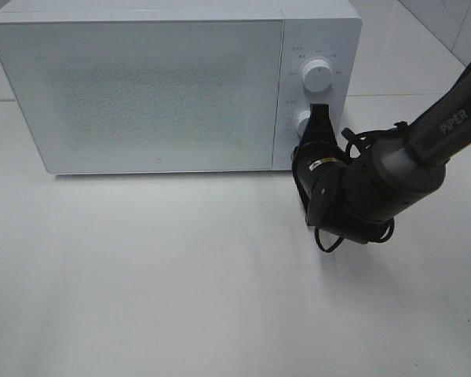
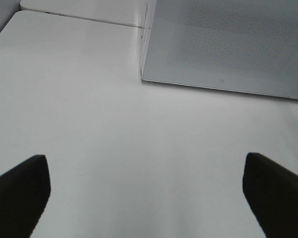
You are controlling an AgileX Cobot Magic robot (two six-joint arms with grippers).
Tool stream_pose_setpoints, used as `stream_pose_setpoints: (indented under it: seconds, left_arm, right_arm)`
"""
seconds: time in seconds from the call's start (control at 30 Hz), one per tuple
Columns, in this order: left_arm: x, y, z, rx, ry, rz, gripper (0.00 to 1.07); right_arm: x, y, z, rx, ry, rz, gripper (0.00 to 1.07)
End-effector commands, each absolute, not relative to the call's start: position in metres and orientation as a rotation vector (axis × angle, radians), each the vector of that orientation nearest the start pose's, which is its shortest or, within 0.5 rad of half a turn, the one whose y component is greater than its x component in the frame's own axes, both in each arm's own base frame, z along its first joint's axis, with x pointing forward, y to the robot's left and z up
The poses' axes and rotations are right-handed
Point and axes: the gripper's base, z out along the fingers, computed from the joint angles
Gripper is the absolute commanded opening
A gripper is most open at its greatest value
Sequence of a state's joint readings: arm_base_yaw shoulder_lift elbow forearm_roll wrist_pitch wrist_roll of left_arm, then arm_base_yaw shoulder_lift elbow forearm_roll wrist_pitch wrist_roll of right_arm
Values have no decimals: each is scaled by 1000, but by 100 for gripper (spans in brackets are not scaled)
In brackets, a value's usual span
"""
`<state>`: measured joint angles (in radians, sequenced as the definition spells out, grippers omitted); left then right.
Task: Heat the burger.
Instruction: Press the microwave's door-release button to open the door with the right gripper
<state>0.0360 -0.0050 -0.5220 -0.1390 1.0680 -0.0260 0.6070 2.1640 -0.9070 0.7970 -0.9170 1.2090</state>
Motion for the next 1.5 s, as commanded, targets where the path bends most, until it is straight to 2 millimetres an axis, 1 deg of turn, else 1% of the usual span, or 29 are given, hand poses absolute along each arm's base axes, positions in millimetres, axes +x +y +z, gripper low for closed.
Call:
stream_pose_setpoints:
  seconds: [0.03, 0.07, 0.1, 0.13, 0.2, 0.23, 0.4, 0.47, 0.87, 1.03, 1.13, 1.17, 1.2, 1.27, 1.33, 1.37, 1.4, 1.43, 1.5]
  left_arm:
    - [-11, -11, 282, -53, 2007, -156, 98]
    - [-11, -11, 282, -53, 2007, -156, 98]
    - [-11, -11, 282, -53, 2007, -156, 98]
    - [-11, -11, 282, -53, 2007, -156, 98]
    - [-11, -11, 282, -53, 2007, -156, 98]
    - [-11, -11, 282, -53, 2007, -156, 98]
    - [-11, -11, 282, -53, 2007, -156, 98]
    - [-11, -11, 282, -53, 2007, -156, 98]
    - [-11, -11, 282, -53, 2007, -156, 98]
    - [-11, -11, 282, -53, 2007, -156, 98]
    - [-11, -11, 282, -53, 2007, -156, 98]
    - [-11, -11, 282, -53, 2007, -156, 98]
    - [-11, -11, 282, -53, 2007, -156, 98]
    - [-11, -11, 282, -53, 2007, -156, 98]
    - [-11, -11, 282, -53, 2007, -156, 98]
    - [-11, -11, 282, -53, 2007, -156, 98]
    - [-11, -11, 282, -53, 2007, -156, 98]
    - [-11, -11, 282, -53, 2007, -156, 98]
    - [-11, -11, 282, -53, 2007, -156, 98]
  right_arm:
    - [347, 166, 98, 1375, 1320, 989, 0]
    - [347, 166, 98, 1375, 1320, 989, 0]
    - [352, 164, 101, 1374, 1302, 987, 0]
    - [356, 166, 104, 1368, 1291, 996, 0]
    - [357, 167, 106, 1365, 1280, 1002, 0]
    - [364, 164, 110, 1366, 1253, 1009, 0]
    - [371, 164, 111, 1359, 1238, 1007, 0]
    - [379, 165, 108, 1347, 1239, 996, 0]
    - [379, 166, 106, 1337, 1272, 975, 0]
    - [377, 167, 104, 1358, 1317, 970, 0]
    - [371, 164, 105, 1358, 1330, 958, 0]
    - [366, 162, 106, 1360, 1365, 946, 0]
    - [366, 162, 106, 1360, 1365, 946, 0]
    - [359, 163, 106, 1349, 1442, 939, 0]
    - [357, 163, 105, 1343, 1473, 939, 0]
    - [352, 163, 104, 1341, 1534, 934, 0]
    - [352, 163, 104, 1341, 1534, 934, 0]
    - [347, 164, 104, 1333, 1586, 930, 0]
    - [344, 163, 104, 1328, 1608, 928, 0]
